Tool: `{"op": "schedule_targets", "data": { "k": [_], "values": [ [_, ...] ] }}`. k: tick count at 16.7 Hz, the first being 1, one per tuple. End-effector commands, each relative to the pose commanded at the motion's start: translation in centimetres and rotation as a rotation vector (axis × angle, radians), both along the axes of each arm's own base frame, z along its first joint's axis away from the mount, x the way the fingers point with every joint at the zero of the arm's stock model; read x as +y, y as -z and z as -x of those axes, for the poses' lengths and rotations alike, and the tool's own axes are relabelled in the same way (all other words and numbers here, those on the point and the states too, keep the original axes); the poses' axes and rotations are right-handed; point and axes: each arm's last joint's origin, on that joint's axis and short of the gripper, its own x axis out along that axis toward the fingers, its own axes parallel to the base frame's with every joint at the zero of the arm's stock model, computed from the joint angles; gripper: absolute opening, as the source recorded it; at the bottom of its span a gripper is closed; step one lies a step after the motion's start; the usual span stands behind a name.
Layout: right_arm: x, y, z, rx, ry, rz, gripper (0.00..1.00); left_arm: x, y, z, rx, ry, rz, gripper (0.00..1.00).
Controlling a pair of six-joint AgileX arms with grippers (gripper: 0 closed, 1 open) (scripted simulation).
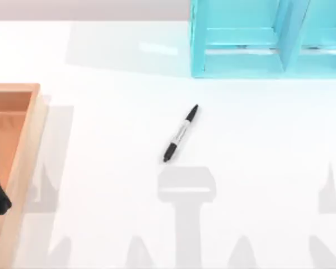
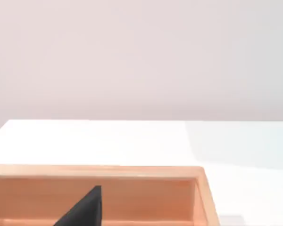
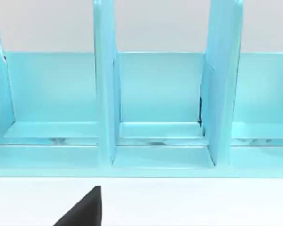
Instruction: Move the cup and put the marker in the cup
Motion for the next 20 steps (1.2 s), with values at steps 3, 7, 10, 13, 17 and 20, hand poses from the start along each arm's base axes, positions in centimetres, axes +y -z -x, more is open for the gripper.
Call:
{"op": "schedule_targets", "data": {
  "k": [3,7,10,13,17,20],
  "values": [
    [0.0,0.0,0.0,0.0,0.0,0.0,1.0,0.0,-0.2,0.0,0.01,-0.003,-0.002,1.0],
    [0.0,0.0,0.0,0.0,0.0,0.0,1.0,0.3,-2.7,-0.2,0.138,-0.026,-0.024,1.0],
    [0.0,0.0,0.0,0.0,0.0,0.0,1.0,0.7,-5.9,-1.5,0.33,-0.044,-0.048,1.0],
    [0.0,0.0,0.0,0.0,0.0,0.0,1.0,1.3,-8.4,-4.6,0.603,-0.052,-0.065,1.0],
    [0.0,0.0,0.0,0.0,0.0,0.0,1.0,2.8,-10.0,-10.1,0.986,-0.043,-0.069,1.0],
    [0.0,0.0,0.0,0.0,0.0,0.0,1.0,4.1,-10.2,-14.1,1.217,-0.026,-0.06,1.0]
  ]
}}
